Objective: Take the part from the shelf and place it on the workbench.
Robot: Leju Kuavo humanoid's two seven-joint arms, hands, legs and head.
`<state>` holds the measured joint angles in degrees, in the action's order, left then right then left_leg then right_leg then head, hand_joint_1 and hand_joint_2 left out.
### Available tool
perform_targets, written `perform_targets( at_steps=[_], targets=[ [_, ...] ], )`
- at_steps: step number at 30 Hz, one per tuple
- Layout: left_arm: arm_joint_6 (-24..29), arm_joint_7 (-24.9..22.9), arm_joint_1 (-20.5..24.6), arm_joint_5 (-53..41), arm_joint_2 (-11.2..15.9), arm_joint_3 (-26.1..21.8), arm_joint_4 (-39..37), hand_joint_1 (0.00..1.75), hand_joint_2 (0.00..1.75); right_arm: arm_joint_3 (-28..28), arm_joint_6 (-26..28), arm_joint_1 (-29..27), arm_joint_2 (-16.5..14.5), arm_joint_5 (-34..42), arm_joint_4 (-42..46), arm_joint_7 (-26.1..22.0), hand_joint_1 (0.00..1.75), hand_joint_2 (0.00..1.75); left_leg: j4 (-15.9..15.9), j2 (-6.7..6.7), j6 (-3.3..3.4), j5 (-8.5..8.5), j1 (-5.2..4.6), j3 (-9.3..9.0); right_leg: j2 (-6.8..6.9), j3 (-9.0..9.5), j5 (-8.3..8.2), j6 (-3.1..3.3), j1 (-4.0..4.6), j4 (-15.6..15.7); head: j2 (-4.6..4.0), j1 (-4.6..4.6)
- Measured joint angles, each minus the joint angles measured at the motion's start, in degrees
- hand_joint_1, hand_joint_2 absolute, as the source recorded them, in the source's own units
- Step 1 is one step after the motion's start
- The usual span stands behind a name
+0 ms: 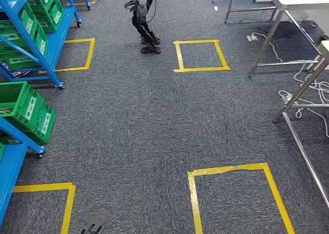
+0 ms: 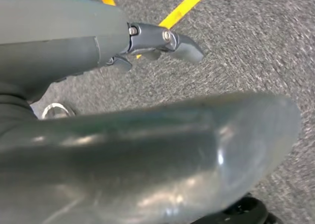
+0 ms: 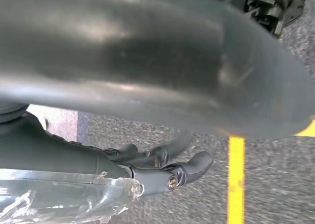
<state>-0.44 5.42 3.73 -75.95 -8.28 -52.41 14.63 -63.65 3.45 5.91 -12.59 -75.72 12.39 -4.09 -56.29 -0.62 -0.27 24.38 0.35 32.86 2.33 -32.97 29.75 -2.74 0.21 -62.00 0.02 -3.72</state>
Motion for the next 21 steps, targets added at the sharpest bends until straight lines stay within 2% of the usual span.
perform_targets(
  at_steps=[2, 3, 4, 5, 6, 7, 8, 10, 12, 13, 14, 15, 16, 18, 19, 20, 21],
  targets=[
    [0.00, 0.00, 0.18, 0.00, -0.03, -0.01, -0.01, 0.00, 0.00, 0.00, 0.00, -0.12, 0.01, 0.02, 0.00, -0.02, 0.00, 0.00, -0.01, 0.95, 0.27, -0.05, 0.09, 0.08, -1.67, -3.50, 3.64, -0.38, -0.16, -7.69, 0.00, 0.17],
    [0.00, 0.00, 0.19, 0.00, -0.05, -0.01, -0.01, 0.00, 0.00, 0.00, 0.00, -0.21, 0.02, 0.03, 0.00, -0.02, 0.00, 0.00, -0.01, 1.46, 0.32, -0.05, 0.10, 0.10, -1.91, -5.13, 4.72, -0.48, -0.24, -10.96, 0.00, 0.18],
    [0.00, 0.00, 0.15, 0.00, -0.05, -0.01, -0.01, 0.00, 0.00, 0.00, 0.00, -0.27, 0.02, 0.04, 0.00, -0.02, 0.00, 0.00, -0.03, 2.03, 0.31, -0.06, 0.15, 0.10, -2.02, -5.99, 4.75, -0.57, -0.31, -12.48, 0.00, 0.19],
    [0.00, 0.00, 0.10, 0.00, -0.04, -0.01, -0.01, 0.00, 0.00, 0.00, 0.00, -0.30, 0.02, 0.05, 0.00, -0.02, 0.00, 0.00, -0.06, 2.65, 0.24, -0.08, 0.23, 0.08, -2.11, -5.78, 3.64, -0.63, -0.44, -11.75, 0.00, 0.17],
    [0.00, 0.00, 0.09, 0.00, -0.04, -0.01, -0.01, 0.00, 0.00, 0.00, 0.00, -0.30, 0.02, 0.05, 0.00, -0.02, 0.00, 0.00, -0.09, 3.25, 0.12, -0.09, 0.35, 0.04, -2.33, -4.57, 1.72, -0.71, -0.61, -9.01, 0.00, 0.17],
    [0.00, 0.00, 0.10, 0.00, -0.04, -0.01, -0.01, 0.00, 0.00, 0.00, 0.00, -0.28, 0.02, 0.05, 0.00, -0.02, 0.00, 0.00, -0.15, 3.90, -0.13, -0.09, 0.47, 0.04, -3.10, -2.76, -0.41, -0.85, -0.90, -5.10, 0.00, 0.19],
    [0.00, 0.00, 0.17, 0.00, -0.03, -0.01, -0.01, 0.00, 0.00, 0.00, -0.01, -0.27, 0.01, 0.05, 0.00, -0.02, 0.00, 0.00, -0.35, 4.53, -0.47, -0.06, 0.51, 0.16, -4.16, -1.00, -1.83, -0.93, -1.18, -1.32, 0.00, 0.28],
    [0.00, 0.00, 0.23, 0.00, 0.00, -0.01, -0.01, 0.00, 0.00, 0.00, -0.02, -0.21, 0.01, 0.05, 0.00, -0.02, 0.00, 0.00, -0.62, 5.56, -1.29, -0.24, 0.56, 0.66, -5.74, 0.92, -2.76, -0.65, -1.47, 2.78, 0.00, 0.39],
    [0.00, 0.00, 0.03, -0.06, 0.05, -0.02, -0.01, 0.00, 0.00, -0.01, -0.02, -0.17, 0.00, 0.09, 0.00, 0.02, 0.00, 0.00, -0.48, 6.39, -2.03, -0.62, 0.71, 1.06, -5.37, 0.97, -2.63, 0.15, -1.34, 3.03, 0.00, 0.37],
    [0.00, 0.00, -0.11, -0.14, 0.09, -0.02, -0.01, 0.00, 0.00, -0.02, -0.02, -0.16, -0.01, 0.13, 0.00, 0.04, 0.00, 0.00, -0.54, 6.19, -2.32, -0.51, 0.73, 1.21, -4.92, 0.96, -2.74, 0.52, -1.33, 3.07, 0.00, 0.36],
    [0.00, 0.00, -0.16, -0.28, 0.12, -0.02, -0.01, 0.00, 0.00, -0.02, -0.02, -0.15, -0.01, 0.16, 0.00, 0.07, 0.00, 0.00, -1.38, 5.44, -2.55, 0.15, 0.67, 1.63, -4.42, 1.00, -2.83, 0.93, -1.36, 3.16, 0.00, 0.20],
    [0.00, 0.00, -0.08, -0.46, 0.13, -0.02, -0.01, 0.00, 0.00, -0.02, -0.01, -0.14, -0.02, 0.19, 0.00, 0.12, 0.00, 0.00, -3.47, 4.33, -2.72, 1.49, 0.56, 2.61, -3.82, 1.06, -2.90, 1.27, -1.37, 3.26, 0.00, 0.00],
    [0.00, 0.00, 0.07, -0.63, 0.09, -0.01, -0.01, 0.00, 0.00, -0.02, 0.00, -0.16, -0.02, 0.20, 0.00, 0.21, 0.00, 0.00, -6.72, 2.98, -2.83, 3.30, 0.46, 4.16, -3.15, 1.09, -2.89, 1.54, -1.25, 3.28, 0.00, -0.18],
    [0.00, 0.00, 0.29, -0.98, 0.00, -0.01, -0.01, 0.00, 0.00, -0.02, 0.05, -0.26, -0.01, 0.20, 0.00, 0.35, 0.00, 0.00, -14.23, 1.66, -2.90, 6.54, 0.41, 7.77, -1.75, 1.08, -2.80, 1.86, -0.93, 3.29, 0.00, -0.38],
    [0.00, 0.00, 0.27, -1.13, -0.02, -0.01, -0.01, 0.00, 0.00, -0.02, 0.07, -0.29, 0.00, 0.19, 0.00, 0.31, 0.00, 0.00, -16.26, 1.46, -2.84, 6.90, 0.40, 8.71, -1.12, 1.09, -2.75, 1.95, -0.80, 3.29, 0.00, -0.37],
    [-0.01, 0.00, 0.21, -1.28, -0.02, -0.01, -0.01, 0.00, 0.00, -0.02, 0.09, -0.26, 0.00, 0.19, 0.00, 0.17, 0.00, 0.00, -16.21, 1.36, -2.71, 6.16, 0.37, 8.60, -0.57, 1.14, -2.71, 1.99, -0.70, 3.29, 0.00, -0.38],
    [-0.01, 0.00, 0.17, -1.42, -0.01, -0.01, -0.01, 0.00, 0.00, -0.02, 0.09, -0.19, 0.00, 0.20, 0.00, 0.00, 0.00, 0.00, -14.10, 1.15, -2.50, 4.53, 0.30, 7.44, -0.07, 1.23, -2.66, 2.00, -0.63, 3.29, 0.00, -0.38]
  ],
)
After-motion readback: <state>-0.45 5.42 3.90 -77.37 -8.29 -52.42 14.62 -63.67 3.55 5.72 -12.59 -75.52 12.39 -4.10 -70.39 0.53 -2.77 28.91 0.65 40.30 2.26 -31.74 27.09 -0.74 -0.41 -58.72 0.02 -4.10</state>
